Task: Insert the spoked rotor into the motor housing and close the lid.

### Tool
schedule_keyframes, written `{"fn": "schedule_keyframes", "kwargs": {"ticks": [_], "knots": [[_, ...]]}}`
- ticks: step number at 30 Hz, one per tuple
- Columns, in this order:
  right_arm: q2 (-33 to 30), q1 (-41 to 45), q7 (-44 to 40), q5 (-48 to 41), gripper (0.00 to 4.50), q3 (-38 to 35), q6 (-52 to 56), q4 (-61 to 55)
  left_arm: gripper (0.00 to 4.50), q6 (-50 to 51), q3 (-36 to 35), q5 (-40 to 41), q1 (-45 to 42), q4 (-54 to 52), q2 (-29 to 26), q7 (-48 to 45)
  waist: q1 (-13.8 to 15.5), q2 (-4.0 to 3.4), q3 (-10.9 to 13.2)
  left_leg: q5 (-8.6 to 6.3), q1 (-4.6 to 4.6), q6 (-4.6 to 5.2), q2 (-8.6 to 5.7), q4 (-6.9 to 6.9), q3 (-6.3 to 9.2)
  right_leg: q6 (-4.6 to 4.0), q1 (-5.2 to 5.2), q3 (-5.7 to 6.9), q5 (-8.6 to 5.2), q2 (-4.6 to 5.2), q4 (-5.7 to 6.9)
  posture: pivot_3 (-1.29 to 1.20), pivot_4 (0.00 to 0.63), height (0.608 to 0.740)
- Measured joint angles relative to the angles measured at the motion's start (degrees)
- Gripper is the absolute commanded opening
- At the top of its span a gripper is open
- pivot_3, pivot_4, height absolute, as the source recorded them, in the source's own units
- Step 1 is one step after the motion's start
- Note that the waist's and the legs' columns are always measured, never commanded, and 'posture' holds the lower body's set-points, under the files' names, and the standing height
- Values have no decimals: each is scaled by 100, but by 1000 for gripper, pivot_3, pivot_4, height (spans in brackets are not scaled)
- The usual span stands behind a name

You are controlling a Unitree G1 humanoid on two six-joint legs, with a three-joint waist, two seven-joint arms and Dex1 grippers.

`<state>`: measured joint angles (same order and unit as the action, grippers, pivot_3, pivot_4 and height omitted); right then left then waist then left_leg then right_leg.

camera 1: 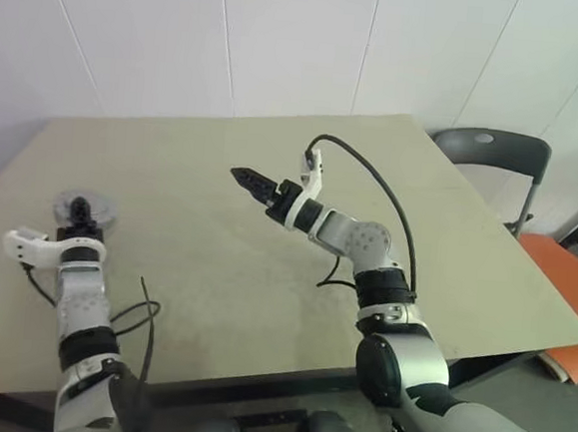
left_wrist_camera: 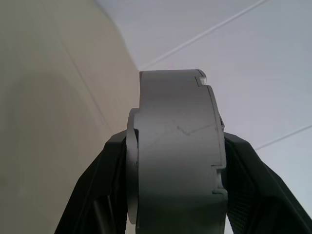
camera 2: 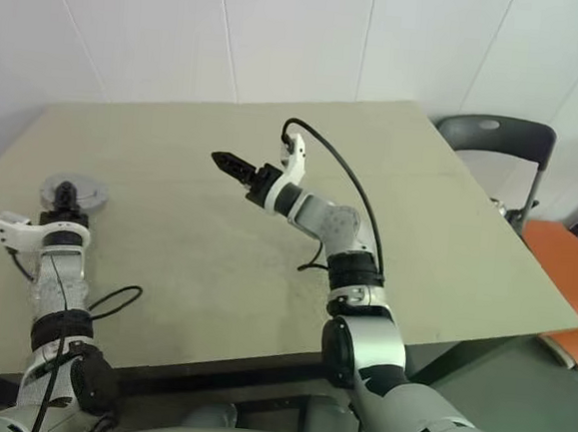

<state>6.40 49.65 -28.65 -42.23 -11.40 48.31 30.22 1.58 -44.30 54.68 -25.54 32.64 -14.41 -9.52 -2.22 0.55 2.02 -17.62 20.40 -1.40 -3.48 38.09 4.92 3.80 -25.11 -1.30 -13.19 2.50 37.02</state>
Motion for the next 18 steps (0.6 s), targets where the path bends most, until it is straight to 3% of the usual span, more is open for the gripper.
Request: {"fn": "schedule_keyframes", "kwargs": {"ticks": [16,18], "knots": [[-86,-170,-140,159,3806,429,141,-461,2288,286,33,-309,120,315,109,18,-18,14,-6,0,-3,0,0,0,0,2,2,0,1,1,1,0,0,740],[-95,-169,-152,174,3833,430,140,-461,2932,319,64,-383,157,198,132,191,-19,15,-6,0,-4,0,0,0,-1,2,2,0,1,1,1,0,0,740]]}}
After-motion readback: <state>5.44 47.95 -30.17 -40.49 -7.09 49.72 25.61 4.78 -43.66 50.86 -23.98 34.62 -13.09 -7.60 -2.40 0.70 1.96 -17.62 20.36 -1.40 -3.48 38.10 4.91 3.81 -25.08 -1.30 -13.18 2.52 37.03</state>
